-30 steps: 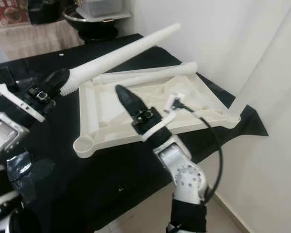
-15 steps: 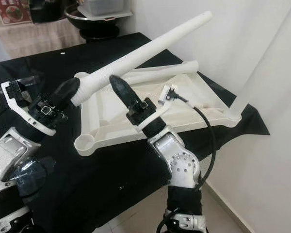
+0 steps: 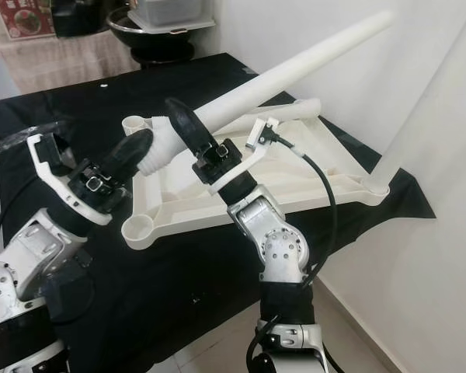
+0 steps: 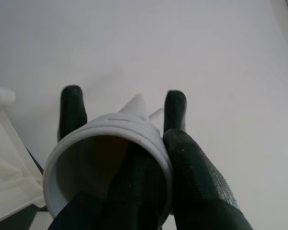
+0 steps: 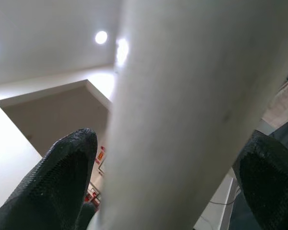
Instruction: Building children table
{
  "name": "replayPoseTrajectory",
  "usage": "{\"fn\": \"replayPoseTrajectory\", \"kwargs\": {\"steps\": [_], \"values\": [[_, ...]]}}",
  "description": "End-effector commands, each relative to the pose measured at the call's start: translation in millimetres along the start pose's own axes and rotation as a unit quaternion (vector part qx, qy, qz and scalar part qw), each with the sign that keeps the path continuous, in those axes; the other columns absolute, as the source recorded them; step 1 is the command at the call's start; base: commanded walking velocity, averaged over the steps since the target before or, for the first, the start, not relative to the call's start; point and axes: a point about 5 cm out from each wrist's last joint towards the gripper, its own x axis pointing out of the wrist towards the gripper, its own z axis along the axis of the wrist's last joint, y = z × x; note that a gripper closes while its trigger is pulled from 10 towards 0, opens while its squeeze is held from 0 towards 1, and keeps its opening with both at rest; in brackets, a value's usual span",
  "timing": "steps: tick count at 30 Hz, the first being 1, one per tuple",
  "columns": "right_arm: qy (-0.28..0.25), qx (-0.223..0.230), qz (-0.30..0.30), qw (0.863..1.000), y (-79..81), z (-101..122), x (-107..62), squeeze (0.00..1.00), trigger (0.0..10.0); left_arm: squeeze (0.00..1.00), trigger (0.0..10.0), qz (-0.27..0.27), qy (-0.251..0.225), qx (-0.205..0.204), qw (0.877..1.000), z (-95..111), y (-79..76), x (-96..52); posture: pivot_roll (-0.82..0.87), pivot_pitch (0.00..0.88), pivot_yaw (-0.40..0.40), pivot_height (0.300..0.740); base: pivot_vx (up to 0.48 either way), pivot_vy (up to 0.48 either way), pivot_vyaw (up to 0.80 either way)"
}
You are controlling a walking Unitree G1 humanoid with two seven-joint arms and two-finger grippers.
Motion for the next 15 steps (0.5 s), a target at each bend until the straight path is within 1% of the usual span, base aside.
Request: {"fn": "replayPoseTrajectory", "kwargs": {"steps": [1,2,3,4,5,6,15], "values": [[-0.021,0.049,0.071,0.996,25.8,-13.7,31.3,0.0,10.0,0.0,0.0,-0.009,-0.001,-0.007,1.0,-3.0,-2.9,-0.3,-0.01,0.067,-0.039,0.74,0.0,0.0,0.0],[-0.024,0.051,0.075,0.996,26.5,-12.9,32.2,0.0,9.3,0.0,0.0,-0.008,0.0,-0.009,1.0,-4.2,-3.2,-0.2,-0.01,0.067,-0.039,0.74,0.0,0.0,0.0],[-0.027,0.052,0.083,0.995,28.1,-11.6,33.0,0.0,4.9,0.0,0.0,-0.008,0.0,-0.011,1.0,-5.4,-3.3,-0.2,-0.01,0.066,-0.039,0.74,0.0,0.0,0.0],[-0.031,0.053,0.092,0.994,30.2,-10.1,33.6,0.0,1.6,0.0,0.0,-0.008,0.0,-0.014,1.0,-6.4,-3.6,-0.1,0.0,0.067,-0.039,0.74,0.0,0.0,0.0],[-0.031,0.053,0.092,0.994,30.2,-10.1,33.6,0.0,1.6,0.0,0.0,-0.008,0.0,-0.014,1.0,-6.4,-3.6,-0.1,0.0,0.067,-0.039,0.74,0.0,0.0,0.0],[-0.031,0.052,0.096,0.994,31.2,-9.6,33.7,0.0,0.0,0.0,0.0,-0.008,0.0,-0.015,1.0,-6.7,-3.8,-0.2,0.0,0.067,-0.039,0.74,0.0,0.0,0.0],[-0.037,0.044,0.114,0.992,35.2,-2.4,35.6,0.0,0.0,0.0,0.0,-0.004,0.004,-0.024,1.0,-11.5,-5.1,-1.7,-0.01,0.066,-0.039,0.74,0.0,0.0,0.0]]}}
